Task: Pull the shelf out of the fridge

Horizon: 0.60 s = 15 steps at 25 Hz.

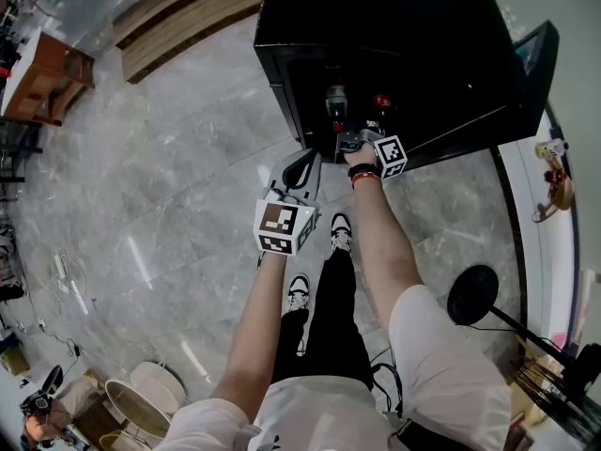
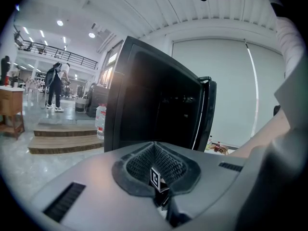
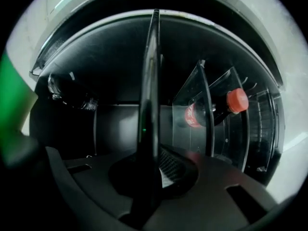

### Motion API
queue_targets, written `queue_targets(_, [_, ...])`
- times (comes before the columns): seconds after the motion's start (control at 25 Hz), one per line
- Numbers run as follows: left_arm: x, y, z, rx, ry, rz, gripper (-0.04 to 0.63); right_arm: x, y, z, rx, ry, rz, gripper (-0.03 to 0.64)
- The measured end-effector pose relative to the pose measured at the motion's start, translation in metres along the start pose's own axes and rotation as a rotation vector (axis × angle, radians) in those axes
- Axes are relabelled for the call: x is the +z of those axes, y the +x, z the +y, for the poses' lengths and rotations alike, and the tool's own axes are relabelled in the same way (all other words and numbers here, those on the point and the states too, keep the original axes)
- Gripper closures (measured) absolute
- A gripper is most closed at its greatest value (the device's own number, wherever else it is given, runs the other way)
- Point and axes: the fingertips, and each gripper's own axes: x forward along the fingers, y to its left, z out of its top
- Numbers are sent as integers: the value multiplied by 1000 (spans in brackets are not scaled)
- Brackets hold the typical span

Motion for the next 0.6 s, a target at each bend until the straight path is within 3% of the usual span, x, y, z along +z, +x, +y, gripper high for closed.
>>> queue_targets(0.6, [19,-16,-7,-1,-1,-27,578,-7,-45,4,-28,3,-8,578])
